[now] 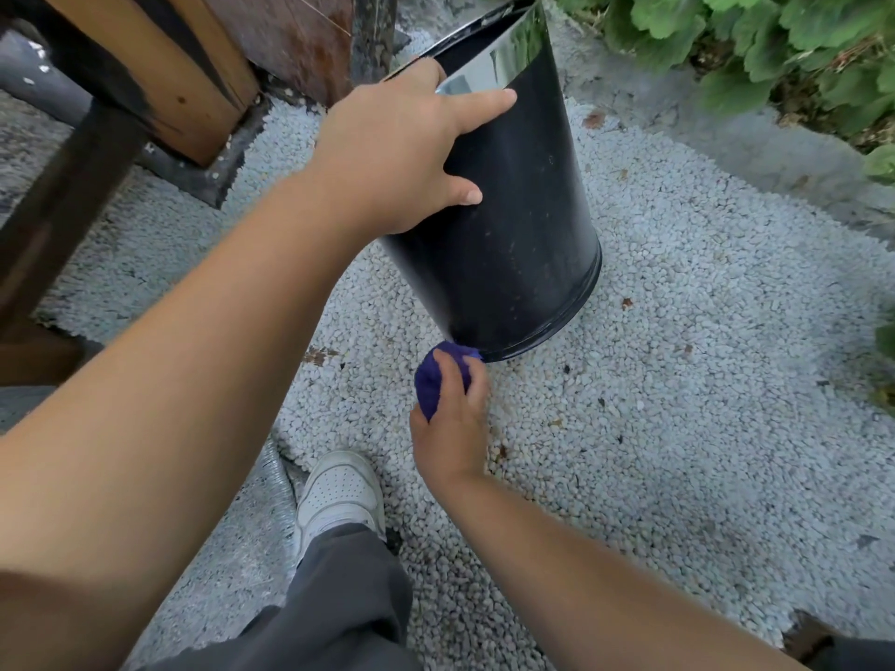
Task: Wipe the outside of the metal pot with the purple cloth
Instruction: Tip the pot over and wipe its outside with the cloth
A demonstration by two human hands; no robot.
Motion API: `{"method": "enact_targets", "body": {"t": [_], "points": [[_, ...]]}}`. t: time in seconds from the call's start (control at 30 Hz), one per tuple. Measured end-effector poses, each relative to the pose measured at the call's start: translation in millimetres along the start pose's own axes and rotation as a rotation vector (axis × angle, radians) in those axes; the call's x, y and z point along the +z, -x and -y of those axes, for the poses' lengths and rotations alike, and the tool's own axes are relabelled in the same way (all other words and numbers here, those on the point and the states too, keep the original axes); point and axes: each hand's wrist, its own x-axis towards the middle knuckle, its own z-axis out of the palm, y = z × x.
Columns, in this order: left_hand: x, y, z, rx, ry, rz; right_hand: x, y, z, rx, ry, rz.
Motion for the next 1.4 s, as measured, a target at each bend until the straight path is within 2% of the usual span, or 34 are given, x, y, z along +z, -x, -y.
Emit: {"method": "enact_targets", "body": {"t": [0.07, 0.13, 0.2, 0.27, 0.37, 0.5, 0.6, 0.67, 0.77, 0.87, 0.93, 1.07, 1.23, 1.33, 1.4], "points": [[0.3, 6.0, -2.1, 0.020, 0.008, -0.037, 7.3, -8.5, 3.5, 0.025, -0.051, 0.098], [-0.7, 12.5, -7.0, 0.048, 0.074, -0.114, 5.7, -30.3, 13.8, 0.201, -0.160, 0.243], [-1.6, 20.9, -11.5, 0.008, 0.243, -0.173, -5.7, -52.8, 21.5, 0.352, -0.261, 0.402], [2.3, 30.1, -8.0, -0.118, 0.350, -0.176, -20.9, -62.2, 25.3, 0.243, -0.168, 0.627], [11.8, 42.5, 8.1, -0.339, 0.381, -0.093, -47.4, -59.6, 39.2, 0.119, -0.108, 0.954], [14.6, 45.4, 25.5, -0.384, 0.498, -0.075, -87.9, -56.2, 50.2, -0.111, 0.182, 1.159], [13.0, 45.1, 22.3, -0.390, 0.543, -0.097, -134.8, -64.5, 50.5, -0.149, 0.280, 1.293], [14.9, 47.8, 14.6, -0.321, 0.528, -0.116, -167.5, -74.1, 51.6, -0.130, 0.232, 1.293], [16.6, 48.7, 6.2, -0.140, 0.470, -0.154, -212.9, -94.6, 54.3, -0.077, 0.058, 1.206], [11.7, 49.0, 0.9, 0.030, 0.408, -0.181, -246.5, -120.2, 56.7, -0.052, -0.148, 0.973], [5.7, 48.4, -1.8, 0.139, 0.379, -0.201, -262.5, -133.2, 58.8, -0.106, -0.208, 0.815], [-7.3, 42.7, 9.0, 0.252, 0.366, -0.183, -277.6, -138.0, 61.3, -0.238, -0.158, 0.715], [-10.4, 28.2, 27.2, 0.360, 0.317, -0.197, -279.0, -148.4, 62.6, -0.299, -0.102, 0.462], [-1.5, 16.5, 36.2, 0.422, 0.256, -0.150, -264.4, -153.9, 70.7, -0.302, 0.078, 0.474], [5.9, 13.9, 50.6, 0.404, 0.224, -0.128, -244.2, -153.3, 74.9, -0.302, 0.109, 0.508]]}}
